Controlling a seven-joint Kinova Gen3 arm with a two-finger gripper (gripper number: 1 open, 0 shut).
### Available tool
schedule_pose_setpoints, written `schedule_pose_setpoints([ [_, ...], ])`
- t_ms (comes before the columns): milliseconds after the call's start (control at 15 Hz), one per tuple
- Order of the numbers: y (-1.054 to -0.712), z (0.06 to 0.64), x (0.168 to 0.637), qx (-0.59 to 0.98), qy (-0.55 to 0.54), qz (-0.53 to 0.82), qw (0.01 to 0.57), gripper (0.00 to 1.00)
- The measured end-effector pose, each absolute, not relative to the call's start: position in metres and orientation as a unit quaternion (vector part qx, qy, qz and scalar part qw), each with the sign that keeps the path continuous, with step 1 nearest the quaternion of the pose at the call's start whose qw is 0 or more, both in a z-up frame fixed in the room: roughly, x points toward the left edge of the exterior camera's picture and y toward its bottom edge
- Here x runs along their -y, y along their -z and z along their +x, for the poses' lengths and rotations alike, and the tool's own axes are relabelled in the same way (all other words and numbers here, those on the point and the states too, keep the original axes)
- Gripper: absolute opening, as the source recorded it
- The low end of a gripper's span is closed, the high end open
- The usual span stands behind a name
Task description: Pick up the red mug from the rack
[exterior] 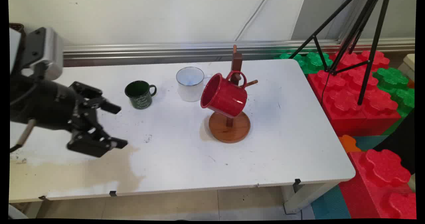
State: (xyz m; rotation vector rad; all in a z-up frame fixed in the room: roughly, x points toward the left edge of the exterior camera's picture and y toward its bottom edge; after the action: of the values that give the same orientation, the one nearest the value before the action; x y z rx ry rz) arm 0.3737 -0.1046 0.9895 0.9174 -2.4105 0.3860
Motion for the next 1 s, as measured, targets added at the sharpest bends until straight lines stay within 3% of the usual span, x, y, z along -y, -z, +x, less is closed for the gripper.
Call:
schedule_pose_setpoints([
  [1000,-0.967,0.301,0.171,0.864,-0.183,0.304,0.358,1.00],
])
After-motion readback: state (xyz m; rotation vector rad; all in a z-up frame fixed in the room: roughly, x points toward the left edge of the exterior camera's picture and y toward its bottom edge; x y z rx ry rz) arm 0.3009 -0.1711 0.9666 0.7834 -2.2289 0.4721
